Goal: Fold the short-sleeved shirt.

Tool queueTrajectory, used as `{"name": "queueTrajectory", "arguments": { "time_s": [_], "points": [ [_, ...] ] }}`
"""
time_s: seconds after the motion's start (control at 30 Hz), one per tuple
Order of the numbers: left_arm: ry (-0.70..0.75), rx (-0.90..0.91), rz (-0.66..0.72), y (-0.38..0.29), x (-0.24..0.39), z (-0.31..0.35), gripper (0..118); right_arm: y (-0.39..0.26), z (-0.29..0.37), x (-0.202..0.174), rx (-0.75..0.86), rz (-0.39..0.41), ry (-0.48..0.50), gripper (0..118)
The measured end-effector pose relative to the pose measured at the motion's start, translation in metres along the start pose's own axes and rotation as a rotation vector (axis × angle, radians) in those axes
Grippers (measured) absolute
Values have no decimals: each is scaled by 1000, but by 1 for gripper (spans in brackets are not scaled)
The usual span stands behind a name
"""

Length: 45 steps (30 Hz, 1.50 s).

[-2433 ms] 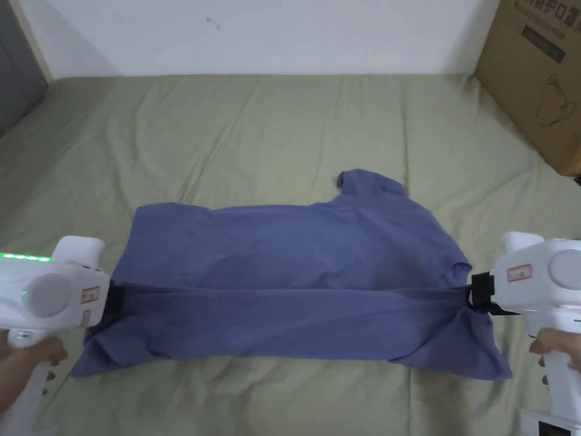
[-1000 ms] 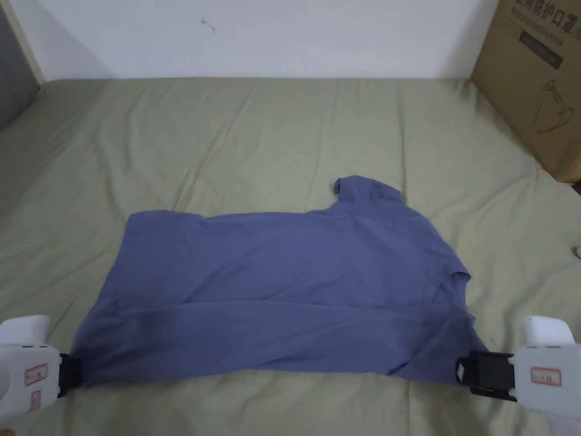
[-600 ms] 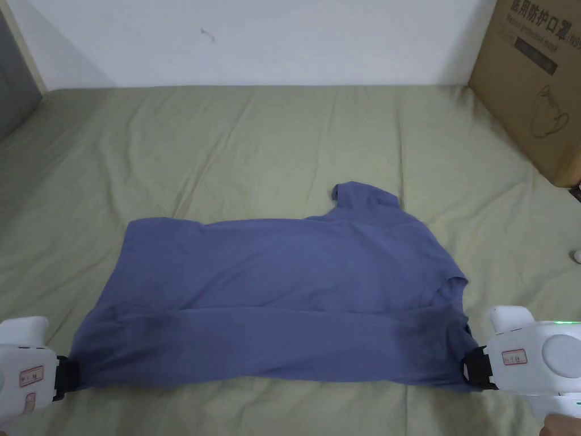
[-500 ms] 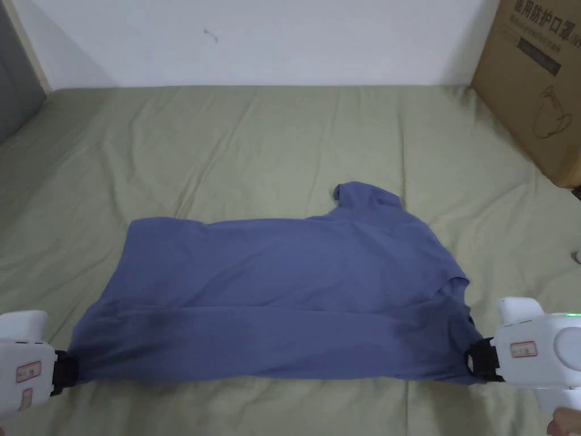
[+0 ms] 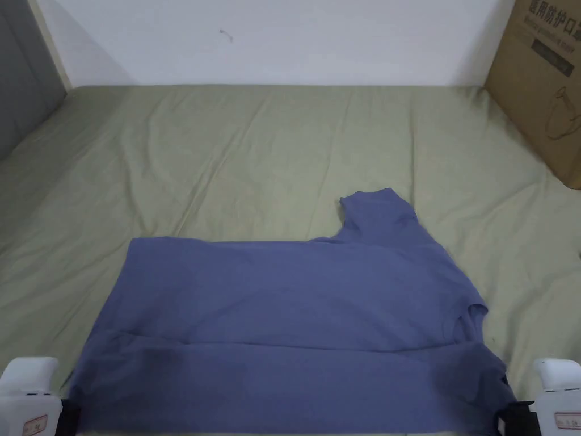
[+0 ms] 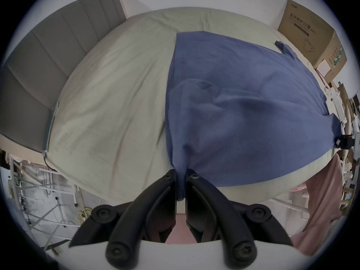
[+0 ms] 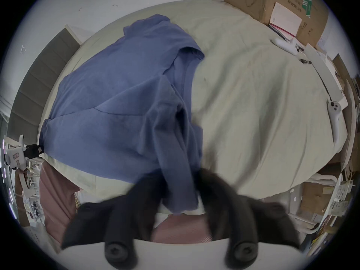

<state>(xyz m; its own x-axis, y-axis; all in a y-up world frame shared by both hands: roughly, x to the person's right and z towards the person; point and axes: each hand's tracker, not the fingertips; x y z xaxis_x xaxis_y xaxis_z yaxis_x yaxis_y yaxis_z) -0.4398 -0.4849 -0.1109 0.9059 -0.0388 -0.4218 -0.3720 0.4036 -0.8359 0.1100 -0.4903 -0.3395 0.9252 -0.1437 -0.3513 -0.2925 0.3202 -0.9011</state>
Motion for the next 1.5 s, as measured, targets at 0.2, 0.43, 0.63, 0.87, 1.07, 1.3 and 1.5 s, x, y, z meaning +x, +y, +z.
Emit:
{"name": "queueTrajectory", "arguments": {
  "time_s": [0.2, 0.43, 0.63, 0.87, 1.07, 1.3, 1.5],
  "points": [
    [4, 100, 4, 25, 7, 34, 93, 29, 40, -11, 134, 5, -22, 80],
    [-51, 305, 86, 65, 30, 60, 0, 79, 58, -33, 293, 9, -23, 0],
    [-82, 311, 127, 81, 39, 41, 0, 103, 25, -41, 285, -29, 27, 0],
    [-69, 320, 124, 120, 39, 28, 0, 205, -8, -48, 288, 43, 9, 98],
    [-51, 293, 85, 145, 41, 8, 0, 297, -83, -37, 221, -5, -15, 99],
    [-30, 234, 109, 154, 28, -16, 0, 312, -141, -36, 123, 28, -87, 66],
    [-3, 230, 131, 160, 15, -20, 0, 308, -125, -51, 205, 101, -127, 0]
  ]
}}
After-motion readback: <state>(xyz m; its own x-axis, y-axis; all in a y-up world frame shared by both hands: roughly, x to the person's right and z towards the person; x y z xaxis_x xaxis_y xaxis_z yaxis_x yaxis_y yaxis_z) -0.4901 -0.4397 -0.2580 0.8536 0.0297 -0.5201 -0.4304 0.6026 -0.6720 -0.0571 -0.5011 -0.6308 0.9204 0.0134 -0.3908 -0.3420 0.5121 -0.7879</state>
